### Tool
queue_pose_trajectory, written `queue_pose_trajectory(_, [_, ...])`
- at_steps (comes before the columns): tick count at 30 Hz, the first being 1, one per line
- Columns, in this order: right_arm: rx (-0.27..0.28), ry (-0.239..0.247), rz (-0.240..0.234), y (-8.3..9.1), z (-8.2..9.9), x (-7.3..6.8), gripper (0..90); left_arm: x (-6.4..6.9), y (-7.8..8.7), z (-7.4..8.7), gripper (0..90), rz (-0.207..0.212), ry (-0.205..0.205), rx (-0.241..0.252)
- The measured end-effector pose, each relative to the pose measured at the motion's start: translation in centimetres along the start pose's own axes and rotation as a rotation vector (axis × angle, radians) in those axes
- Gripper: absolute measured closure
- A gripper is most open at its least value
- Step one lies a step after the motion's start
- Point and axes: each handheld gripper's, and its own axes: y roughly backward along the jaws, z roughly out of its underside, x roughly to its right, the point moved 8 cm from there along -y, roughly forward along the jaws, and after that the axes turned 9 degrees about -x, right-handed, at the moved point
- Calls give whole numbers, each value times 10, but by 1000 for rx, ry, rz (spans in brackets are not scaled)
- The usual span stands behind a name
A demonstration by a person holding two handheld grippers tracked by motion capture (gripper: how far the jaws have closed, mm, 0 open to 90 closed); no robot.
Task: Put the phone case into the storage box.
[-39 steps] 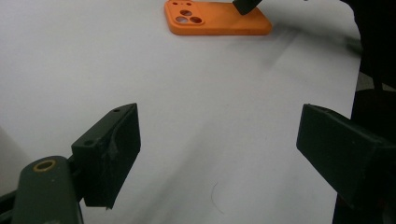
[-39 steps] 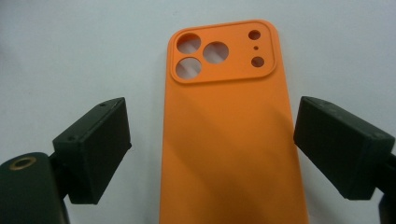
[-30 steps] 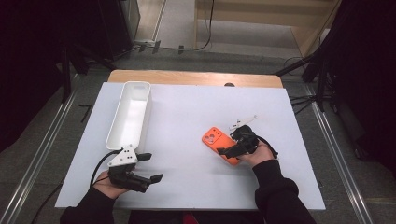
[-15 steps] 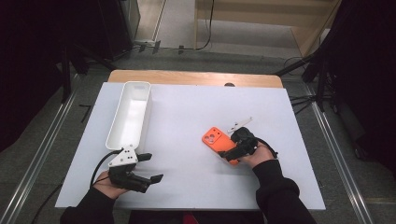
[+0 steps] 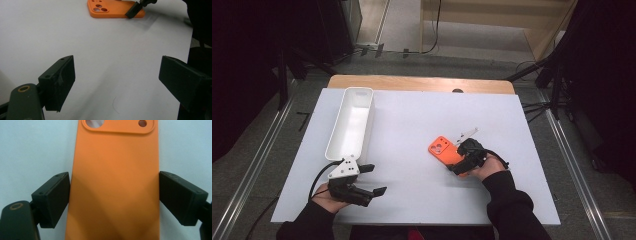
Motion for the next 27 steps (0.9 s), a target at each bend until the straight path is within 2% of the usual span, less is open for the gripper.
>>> queue_pose_trajectory(15, [9, 1, 15, -1, 1, 0, 136, 0, 0, 0, 136, 14, 8, 5])
queue_pose_trajectory(27, [4, 10, 5, 0, -1, 1, 143, -2, 2, 0, 137, 23, 28, 13])
